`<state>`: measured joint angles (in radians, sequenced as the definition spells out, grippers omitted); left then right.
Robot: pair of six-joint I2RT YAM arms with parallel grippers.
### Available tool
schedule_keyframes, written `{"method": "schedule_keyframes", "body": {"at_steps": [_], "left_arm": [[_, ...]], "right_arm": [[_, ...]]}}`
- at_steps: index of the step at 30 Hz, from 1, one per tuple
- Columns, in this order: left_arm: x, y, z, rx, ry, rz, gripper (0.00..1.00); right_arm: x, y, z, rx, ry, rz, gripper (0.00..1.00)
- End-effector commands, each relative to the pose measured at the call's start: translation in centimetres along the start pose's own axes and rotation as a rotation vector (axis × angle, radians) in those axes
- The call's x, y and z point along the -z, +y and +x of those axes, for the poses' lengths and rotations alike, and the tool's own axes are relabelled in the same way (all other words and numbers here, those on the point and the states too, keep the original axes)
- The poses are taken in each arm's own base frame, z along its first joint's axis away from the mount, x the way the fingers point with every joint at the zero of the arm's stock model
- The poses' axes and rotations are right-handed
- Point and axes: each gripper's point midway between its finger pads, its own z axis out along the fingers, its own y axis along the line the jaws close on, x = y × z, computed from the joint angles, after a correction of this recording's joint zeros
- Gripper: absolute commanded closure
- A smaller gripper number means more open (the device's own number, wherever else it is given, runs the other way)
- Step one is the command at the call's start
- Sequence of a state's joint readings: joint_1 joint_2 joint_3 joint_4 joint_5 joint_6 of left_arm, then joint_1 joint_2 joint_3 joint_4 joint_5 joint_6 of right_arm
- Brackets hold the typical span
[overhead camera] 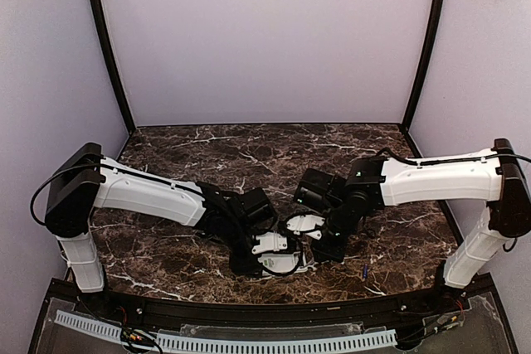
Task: Unload the batteries from the remote control
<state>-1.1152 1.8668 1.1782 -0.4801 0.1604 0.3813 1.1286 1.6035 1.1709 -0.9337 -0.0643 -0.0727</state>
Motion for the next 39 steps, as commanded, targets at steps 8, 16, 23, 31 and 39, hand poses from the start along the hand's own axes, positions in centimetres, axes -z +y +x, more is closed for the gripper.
{"method": "schedule_keyframes", "body": {"at_steps": [8,16,23,31,39], "left_arm": [[-0.1,-0.3,0.1,0.047,-0.001,0.025,1.0],[-0.7,-0.5,0.5,0.087,0.012,0.035,1.0],[-0.9,-0.5,0.6,0.111,0.015,0.04,1.0],[-1.3,-0.5,0.9,0.141,0.011,0.058,1.0],[-1.7,-0.2,1.2,0.204,-0.005,0.087,1.0]], "right_arm": [[-0.8,0.1,-0.5,-0.013,0.013,0.075,1.0],[-0.3,0.9,-1.0,-0.053,0.0,0.114,1.0],[-0.5,1.5,-0.9,-0.07,0.015,0.145,1.0],[-0.6,2.2,-0.3,-0.08,0.019,0.148,1.0],[-0.9,2.8,-0.4,-0.093,0.015,0.139,1.0]]}}
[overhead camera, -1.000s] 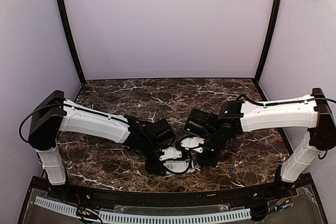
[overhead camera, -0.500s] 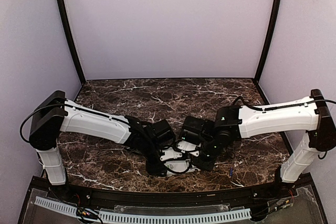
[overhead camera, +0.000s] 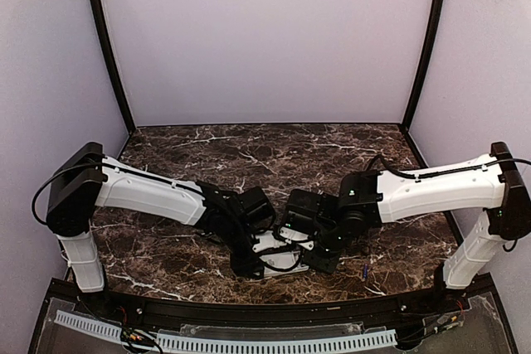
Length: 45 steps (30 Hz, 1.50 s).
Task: Unload the batteries from the remote control
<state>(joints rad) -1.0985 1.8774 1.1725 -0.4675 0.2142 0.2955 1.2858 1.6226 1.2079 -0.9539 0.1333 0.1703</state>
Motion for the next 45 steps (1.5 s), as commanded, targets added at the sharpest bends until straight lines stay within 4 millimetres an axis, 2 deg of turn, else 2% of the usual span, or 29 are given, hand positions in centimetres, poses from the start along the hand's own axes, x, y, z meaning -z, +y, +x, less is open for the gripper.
{"method": "schedule_keyframes", "body": {"at_steps": [1,23,34,38,45], "left_arm": [[-1.4,0.2,1.4,0.112,0.011,0.045,1.0],[-1.9,0.8,1.7,0.198,-0.009,0.084,1.0],[-2.0,0.6,1.8,0.214,-0.01,0.106,1.0],[-2.0,0.6,2.0,0.212,-0.005,0.107,1.0],[-2.1,0.9,2.6,0.204,0.011,0.081,1.0]], "right_arm": [[-0.9,1.3,0.5,-0.006,0.021,-0.029,1.0],[-0.6,2.7,0.9,-0.04,0.015,-0.022,1.0],[-0.9,1.9,1.3,-0.082,0.019,0.039,1.0],[-0.1,1.7,0.2,-0.101,-0.04,0.044,1.0],[3.2,-0.3,-1.3,-0.178,-0.165,0.047,1.0]]}}
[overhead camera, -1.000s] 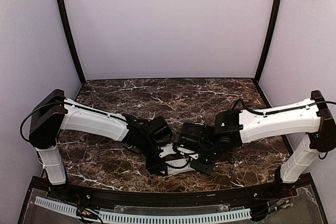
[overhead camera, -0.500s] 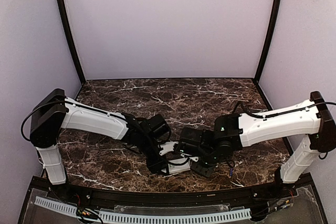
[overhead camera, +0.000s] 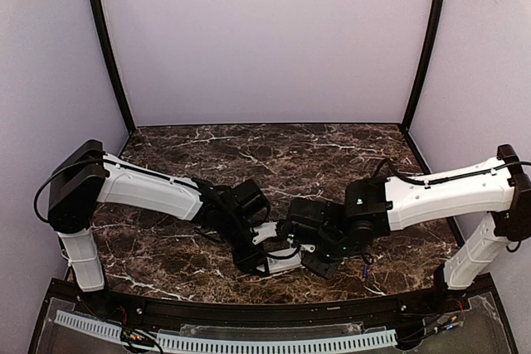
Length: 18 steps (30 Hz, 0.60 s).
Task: Unload the batteries from the remote control
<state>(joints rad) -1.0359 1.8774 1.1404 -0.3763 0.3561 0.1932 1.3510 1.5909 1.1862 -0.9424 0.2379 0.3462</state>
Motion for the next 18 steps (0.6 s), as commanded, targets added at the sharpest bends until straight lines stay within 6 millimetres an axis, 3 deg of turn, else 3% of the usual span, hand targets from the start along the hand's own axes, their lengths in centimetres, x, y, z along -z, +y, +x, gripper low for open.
{"method": "schedule_keyframes", "body": {"at_steps": [1,5,11,18], "left_arm": [[-1.7,1.1,3.7,0.065,0.108,-0.033,1.0],[-1.6,1.4,3.6,0.057,0.104,-0.047,1.0],[-1.3,1.8,3.3,0.043,0.092,-0.083,1.0],[-0.7,3.2,2.6,0.003,0.073,-0.204,1.0]], "right_arm": [[2.7,-0.9,-1.6,-0.082,-0.115,-0.046,1.0],[3.1,-2.2,-1.1,-0.133,-0.111,-0.059,1.0],[2.2,-3.5,0.6,-0.205,-0.048,-0.07,1.0],[1.6,-5.0,0.8,-0.334,-0.02,-0.088,1.0]]}}
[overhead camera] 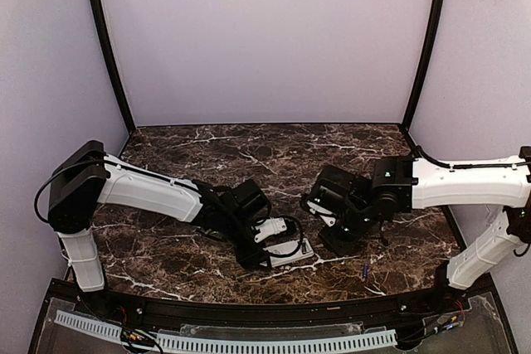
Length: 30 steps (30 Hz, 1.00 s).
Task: Unload the batteries from the remote control
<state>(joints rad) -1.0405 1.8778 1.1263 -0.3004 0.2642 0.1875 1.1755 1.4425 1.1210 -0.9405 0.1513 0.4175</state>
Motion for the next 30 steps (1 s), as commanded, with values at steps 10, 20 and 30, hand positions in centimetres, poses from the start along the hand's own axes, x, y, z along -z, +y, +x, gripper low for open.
{"method": "schedule_keyframes", "body": {"at_steps": [10,20,30], "left_arm": [[0.0,2.9,2.3,-0.062,0.075,-0.23,1.0],[-0.2,3.0,2.3,-0.079,0.051,-0.236,1.0],[-0.2,3.8,1.8,-0.078,0.018,-0.28,1.0]], "right_arm": [[-0.6,-1.6,-1.6,-0.278,-0.008,-0.128,1.0],[-1.2,-2.0,-3.4,-0.378,-0.047,-0.331,1.0],[-1.8,-2.4,-3.3,-0.408,-0.044,-0.397,1.0]]}}
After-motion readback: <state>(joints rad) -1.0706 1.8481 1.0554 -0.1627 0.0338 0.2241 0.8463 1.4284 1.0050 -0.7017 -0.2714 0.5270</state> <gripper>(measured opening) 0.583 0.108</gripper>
